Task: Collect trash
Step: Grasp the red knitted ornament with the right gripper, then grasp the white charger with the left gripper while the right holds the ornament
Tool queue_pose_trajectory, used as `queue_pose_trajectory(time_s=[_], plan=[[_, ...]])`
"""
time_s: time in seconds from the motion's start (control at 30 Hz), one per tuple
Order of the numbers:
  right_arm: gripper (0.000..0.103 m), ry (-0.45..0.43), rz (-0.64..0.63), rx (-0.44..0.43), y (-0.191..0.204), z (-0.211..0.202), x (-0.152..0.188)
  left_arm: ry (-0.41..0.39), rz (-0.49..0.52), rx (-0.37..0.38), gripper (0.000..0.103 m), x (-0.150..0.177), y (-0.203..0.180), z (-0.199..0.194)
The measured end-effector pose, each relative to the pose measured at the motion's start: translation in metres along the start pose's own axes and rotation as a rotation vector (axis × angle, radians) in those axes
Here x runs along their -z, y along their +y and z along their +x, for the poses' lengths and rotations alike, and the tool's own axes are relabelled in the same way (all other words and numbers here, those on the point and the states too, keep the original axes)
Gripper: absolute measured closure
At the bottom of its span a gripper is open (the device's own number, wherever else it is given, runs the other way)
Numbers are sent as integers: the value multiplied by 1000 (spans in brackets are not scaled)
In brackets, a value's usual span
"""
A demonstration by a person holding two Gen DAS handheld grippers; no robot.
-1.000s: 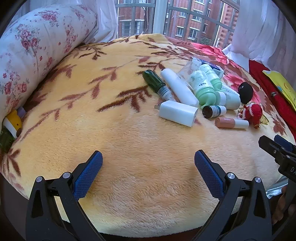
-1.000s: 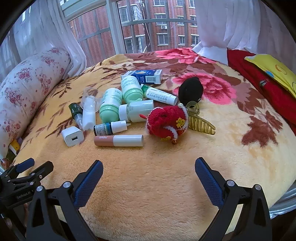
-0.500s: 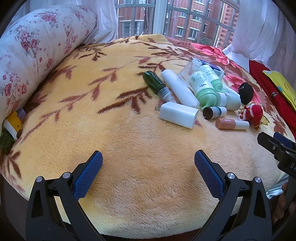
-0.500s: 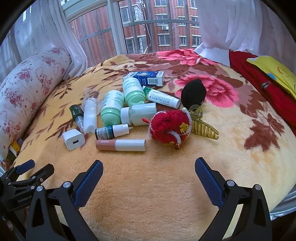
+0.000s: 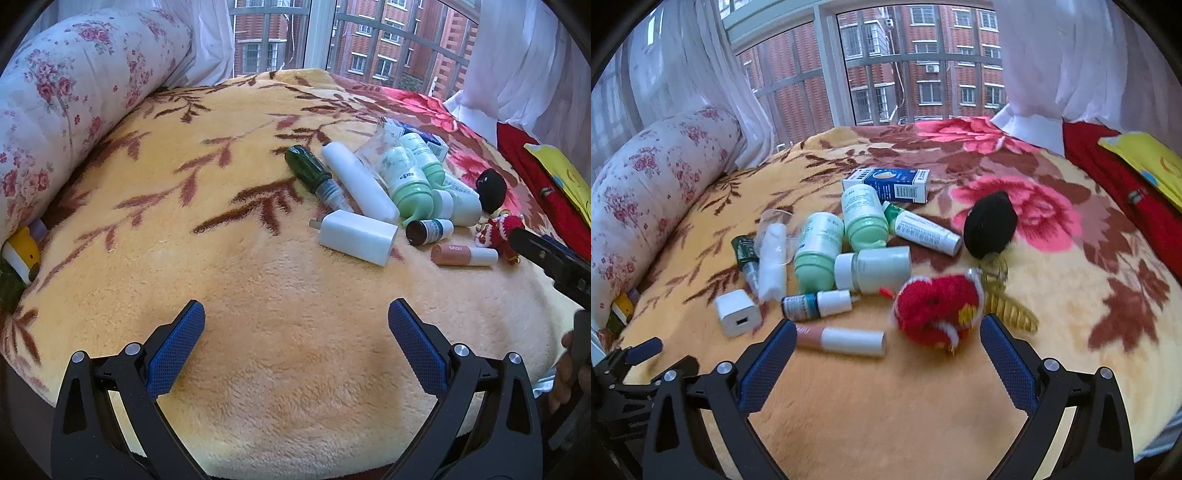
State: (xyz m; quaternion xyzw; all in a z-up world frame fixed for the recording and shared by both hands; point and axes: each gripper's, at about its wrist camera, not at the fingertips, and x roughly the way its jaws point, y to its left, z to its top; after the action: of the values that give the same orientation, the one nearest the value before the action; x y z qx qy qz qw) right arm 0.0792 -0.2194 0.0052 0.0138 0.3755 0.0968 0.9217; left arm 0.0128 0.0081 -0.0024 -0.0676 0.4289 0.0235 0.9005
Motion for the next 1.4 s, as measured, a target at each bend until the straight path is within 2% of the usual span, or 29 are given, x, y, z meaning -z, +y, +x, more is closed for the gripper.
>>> queue_pose_trajectory(time_s=[0.2,0.43,0.53,0.67,0.9,0.97,1.03,1.07,1.23,1.4], plan=[[5,29,-24,-30,0,20,-13,2,8,4,6,-5,0,5],[7,67,-32,14,-6,38,-15,-2,20,7,6,-6,1,10],[14,88,-6,20,-14,45,-13,0,24,13,6,-8,1,14],[33,151,36,6,-23,62,-10,-2,28,15,6,-10,0,17],[41,193,72,10,-29,76,-8,-1,30,18,6,-11,0,21],[47,196,74,9,-29,78,-7,-1,34,16,6,-11,0,22],[52,193,86,4,-32,81,-6,-4,39,11,6,-11,0,23],[58,190,96,2,-34,81,-6,-5,39,12,6,-11,0,23],[71,151,154,-18,-45,76,-2,-3,35,8,6,-10,2,23],[75,99,170,-42,-52,54,7,-6,31,-3,6,-5,5,17]])
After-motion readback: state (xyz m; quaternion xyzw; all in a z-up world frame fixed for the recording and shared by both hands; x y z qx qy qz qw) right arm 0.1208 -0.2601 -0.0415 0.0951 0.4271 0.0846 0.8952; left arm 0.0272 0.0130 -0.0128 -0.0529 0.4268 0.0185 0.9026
